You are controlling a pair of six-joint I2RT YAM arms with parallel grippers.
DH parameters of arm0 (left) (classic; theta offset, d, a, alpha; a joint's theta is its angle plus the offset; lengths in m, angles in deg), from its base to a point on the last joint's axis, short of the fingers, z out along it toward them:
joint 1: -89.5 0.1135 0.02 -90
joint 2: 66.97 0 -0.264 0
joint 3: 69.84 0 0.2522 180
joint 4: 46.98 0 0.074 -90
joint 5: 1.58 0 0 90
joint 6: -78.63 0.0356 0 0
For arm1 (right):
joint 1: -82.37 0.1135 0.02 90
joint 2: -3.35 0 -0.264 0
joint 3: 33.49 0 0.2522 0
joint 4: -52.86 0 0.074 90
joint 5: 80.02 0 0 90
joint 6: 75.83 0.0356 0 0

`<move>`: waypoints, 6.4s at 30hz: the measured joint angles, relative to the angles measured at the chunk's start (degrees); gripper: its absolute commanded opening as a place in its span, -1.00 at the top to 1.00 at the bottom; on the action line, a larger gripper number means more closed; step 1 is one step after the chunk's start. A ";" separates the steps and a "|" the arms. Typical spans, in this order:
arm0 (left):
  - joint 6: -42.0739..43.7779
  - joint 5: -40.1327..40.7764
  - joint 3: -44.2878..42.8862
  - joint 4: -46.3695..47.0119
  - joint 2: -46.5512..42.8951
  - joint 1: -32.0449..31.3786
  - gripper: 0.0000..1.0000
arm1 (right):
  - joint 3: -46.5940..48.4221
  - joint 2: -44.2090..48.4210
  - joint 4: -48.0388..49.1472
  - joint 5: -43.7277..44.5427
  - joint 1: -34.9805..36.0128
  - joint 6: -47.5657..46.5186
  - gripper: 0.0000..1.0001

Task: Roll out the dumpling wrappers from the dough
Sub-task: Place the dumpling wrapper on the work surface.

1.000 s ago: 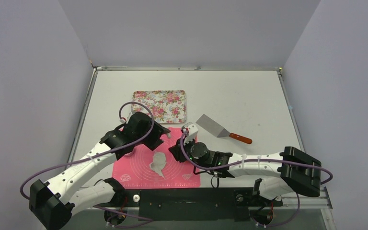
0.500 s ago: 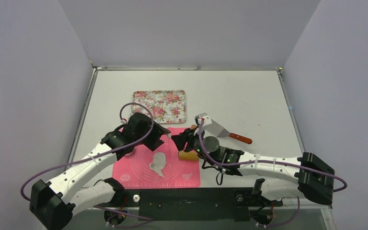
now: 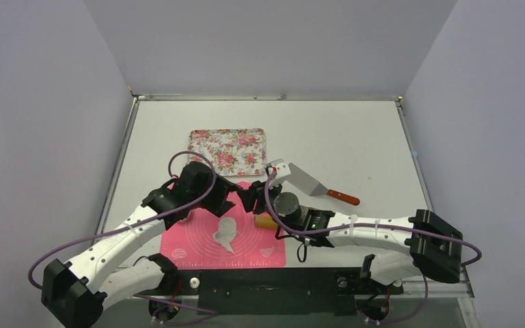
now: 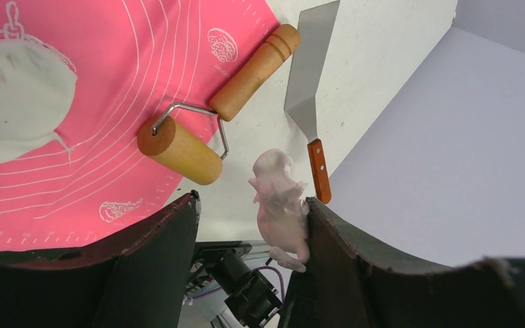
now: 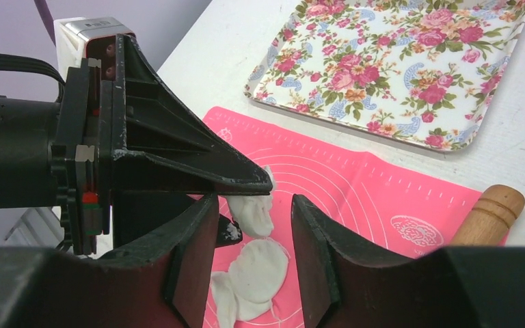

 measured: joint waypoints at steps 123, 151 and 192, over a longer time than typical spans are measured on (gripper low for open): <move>39.98 -10.82 -2.21 5.07 2.14 -1.25 -0.11 | 9.01 -6.12 -23.41 -47.06 -12.61 -22.64 -0.80; 44.70 -0.48 -7.15 -3.19 5.05 -3.17 -0.11 | 15.37 -6.49 -23.82 -56.94 -15.72 -3.26 -0.84; 24.41 -11.10 -4.76 -9.38 8.83 10.69 -0.12 | 17.03 -13.53 -23.26 23.43 8.07 -16.20 -0.76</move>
